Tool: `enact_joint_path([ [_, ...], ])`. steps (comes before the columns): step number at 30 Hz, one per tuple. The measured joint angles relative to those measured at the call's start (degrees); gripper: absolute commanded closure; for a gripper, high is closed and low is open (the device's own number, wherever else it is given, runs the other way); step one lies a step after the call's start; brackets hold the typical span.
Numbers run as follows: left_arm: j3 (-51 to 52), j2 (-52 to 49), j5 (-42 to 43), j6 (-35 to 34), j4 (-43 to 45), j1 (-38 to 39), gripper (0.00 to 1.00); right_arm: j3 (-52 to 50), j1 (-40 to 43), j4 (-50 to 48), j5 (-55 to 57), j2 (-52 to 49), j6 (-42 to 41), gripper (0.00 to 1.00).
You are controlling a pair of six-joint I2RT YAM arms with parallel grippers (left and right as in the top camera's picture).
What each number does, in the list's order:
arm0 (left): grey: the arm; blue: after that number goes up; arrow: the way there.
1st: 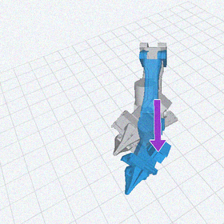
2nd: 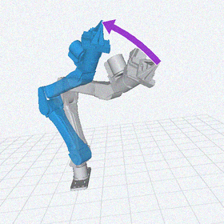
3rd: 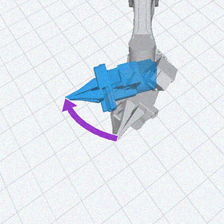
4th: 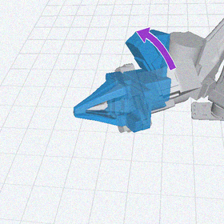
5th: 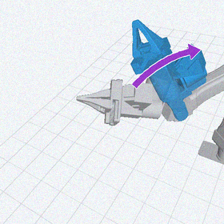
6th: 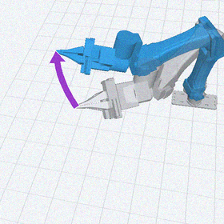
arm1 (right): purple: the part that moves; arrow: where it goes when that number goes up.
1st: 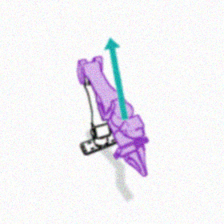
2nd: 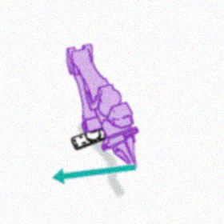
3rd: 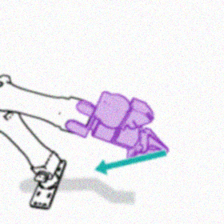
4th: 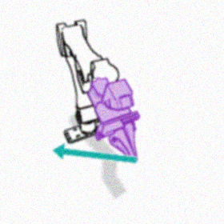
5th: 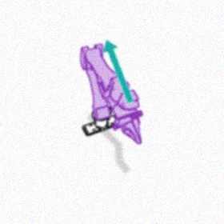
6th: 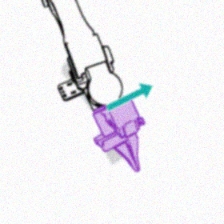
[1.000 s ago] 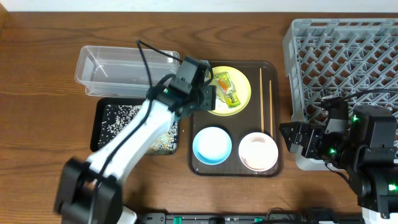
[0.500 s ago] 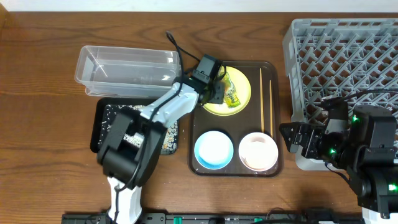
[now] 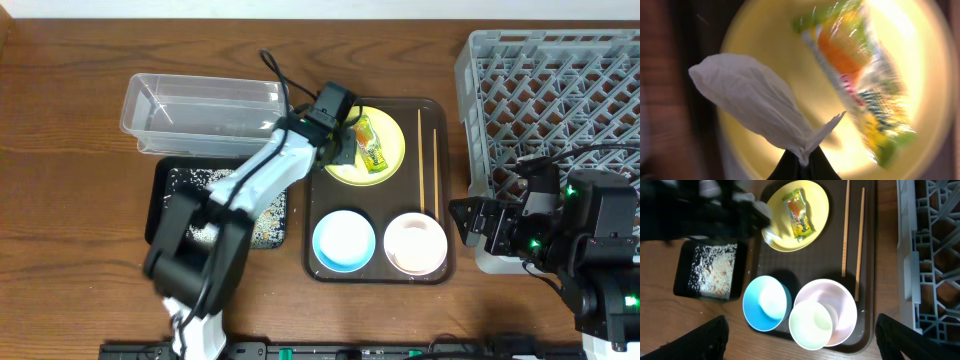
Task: Sort waste into correct bins and load items into the dishwasher rack
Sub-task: 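Grasp the white tissue on the yellow plate with the left gripper, then drop the tissue into the clear plastic container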
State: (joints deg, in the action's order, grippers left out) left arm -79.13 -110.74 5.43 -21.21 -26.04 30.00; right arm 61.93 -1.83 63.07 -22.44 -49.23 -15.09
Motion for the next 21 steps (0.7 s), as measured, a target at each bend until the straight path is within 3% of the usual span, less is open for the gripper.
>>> enact_joint_path([
  [6,-2.2,12.0,-8.2,0.7,-1.6,-2.1,0.94,0.0,0.0,0.0,0.0,0.0,0.0,0.08],
  [10,-2.8,14.1,-11.8,1.6,-1.6,-7.1,0.93,0.0,0.0,0.0,0.0,0.0,0.0,0.08],
  [11,-2.8,13.5,-12.3,1.7,-1.6,-8.7,0.88,0.0,0.0,0.0,0.0,0.0,0.0,0.08],
  [13,-2.8,12.2,-13.0,2.3,-1.3,-11.5,0.52,0.0,0.0,0.0,0.0,0.0,0.0,0.08],
  [14,-2.8,11.3,-13.0,2.1,-0.9,-13.0,0.47,0.0,0.0,0.0,0.0,0.0,0.0,0.08],
  [21,-2.8,9.9,-7.4,2.5,-0.5,-16.3,0.46,0.0,0.0,0.2,0.0,0.0,0.0,0.07],
])
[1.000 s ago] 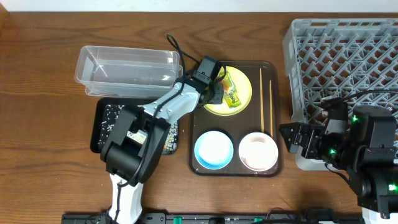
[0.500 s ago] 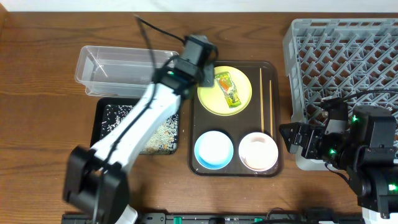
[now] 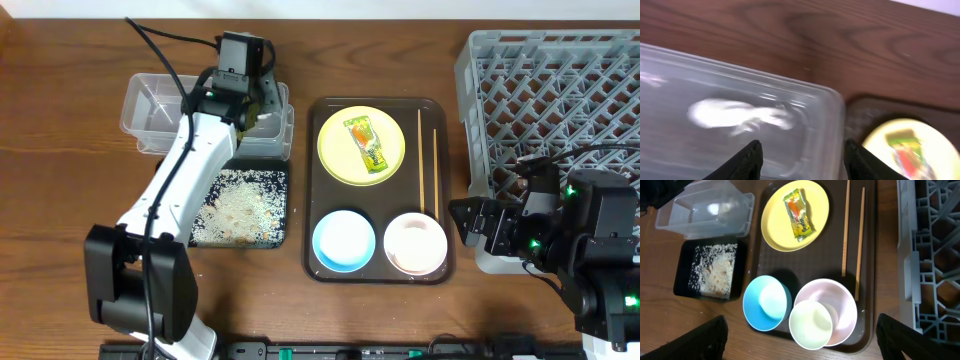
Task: Sort waste into correct bins and load items into the dishwasher rack
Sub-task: 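Drop the tissue into the clear plastic container, then grasp the green snack wrapper on the yellow plate with the left gripper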
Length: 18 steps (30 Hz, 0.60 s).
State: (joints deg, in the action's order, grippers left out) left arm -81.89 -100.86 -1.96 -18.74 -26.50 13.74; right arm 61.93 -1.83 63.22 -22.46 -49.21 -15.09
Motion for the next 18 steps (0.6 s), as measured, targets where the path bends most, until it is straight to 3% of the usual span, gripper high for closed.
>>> enact_joint_path([
  [9,0.0,-1.8,4.2,2.5,5.3,12.9,0.45,0.0,0.0,0.8,0.0,0.0,0.0,0.07],
  [18,0.0,-18.0,5.1,3.7,11.5,20.7,0.46,0.0,0.0,1.5,0.0,0.0,0.0,0.07],
])
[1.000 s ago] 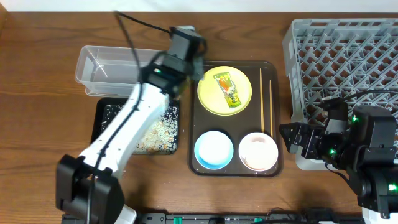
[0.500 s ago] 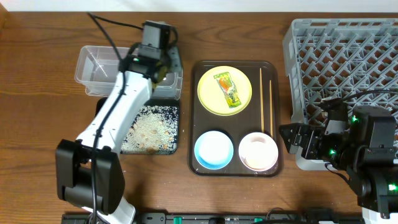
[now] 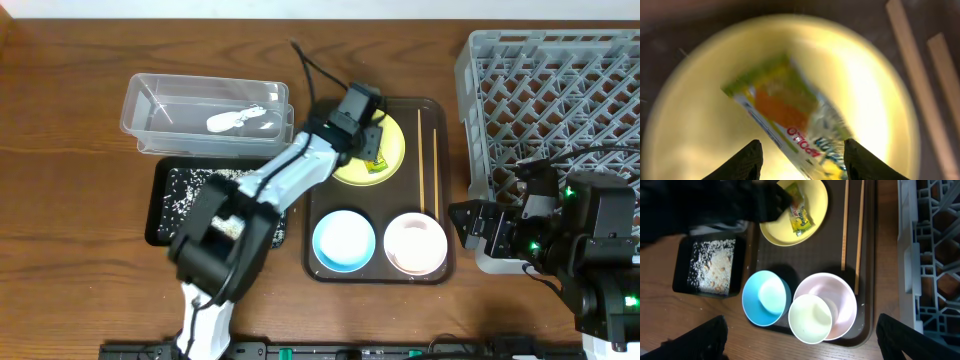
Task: Sort waste into correct bins and load items into the dishwasher rack
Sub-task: 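Grasp the green snack wrapper on the yellow plate with the left gripper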
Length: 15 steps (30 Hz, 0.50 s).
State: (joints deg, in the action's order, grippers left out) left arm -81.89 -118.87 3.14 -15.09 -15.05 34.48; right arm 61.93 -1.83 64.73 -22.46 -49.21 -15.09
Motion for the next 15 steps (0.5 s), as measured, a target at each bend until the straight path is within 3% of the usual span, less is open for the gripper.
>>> enact_joint_path([
  [2,0.0,-2.0,0.3,-0.3,0.0,0.1,0.51,0.0,0.0,0.0,0.0,0.0,0.0,0.07],
  [8,0.0,-3.0,1.6,-2.6,0.3,0.2,0.94,0.0,0.0,0.2,0.0,0.0,0.0,0.07],
  [15,0.0,-2.5,2.5,-2.9,-2.6,-0.3,0.94,0.0,0.0,0.7,0.0,0.0,0.0,0.07],
])
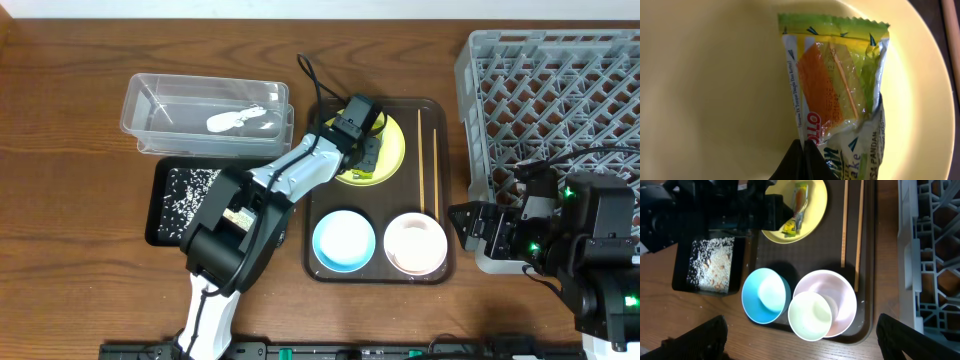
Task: Sort waste into correct bins and load items into the dishwasher rack
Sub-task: 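Grasp the green snack wrapper on the yellow plate with the left gripper, then carry the wrapper into the clear container and release it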
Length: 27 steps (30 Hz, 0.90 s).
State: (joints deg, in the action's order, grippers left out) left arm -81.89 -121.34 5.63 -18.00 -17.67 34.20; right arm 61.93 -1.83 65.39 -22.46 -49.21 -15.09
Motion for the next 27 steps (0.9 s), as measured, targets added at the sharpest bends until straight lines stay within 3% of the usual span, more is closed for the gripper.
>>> enact_joint_path([
  [4,0.0,4.2,0.0,0.0,-2.2,-1.9,0.94,0.0,0.0,0.0,0.0,0.0,0.0,0.07],
  [12,-0.5,24.4,-4.1,0.0,-4.0,-10.1,0.94,0.0,0.0,0.0,0.0,0.0,0.0,0.06],
  [17,-0.9,24.5,-8.3,0.0,-6.5,-16.5,0.94,0.0,0.0,0.0,0.0,0.0,0.0,0.06],
  [19,-0.5,22.5,-9.5,0.1,-6.6,-18.7,0.86,0.0,0.0,0.0,0.0,0.0,0.0,0.06],
  [25,0.8,18.5,-10.1,0.3,-9.3,-22.6,0.47,0.0,0.0,0.0,0.0,0.0,0.0,0.07],
  [27,0.9,18.8,-9.4,0.5,-9.6,-22.5,0.41,0.0,0.0,0.0,0.0,0.0,0.0,0.06],
])
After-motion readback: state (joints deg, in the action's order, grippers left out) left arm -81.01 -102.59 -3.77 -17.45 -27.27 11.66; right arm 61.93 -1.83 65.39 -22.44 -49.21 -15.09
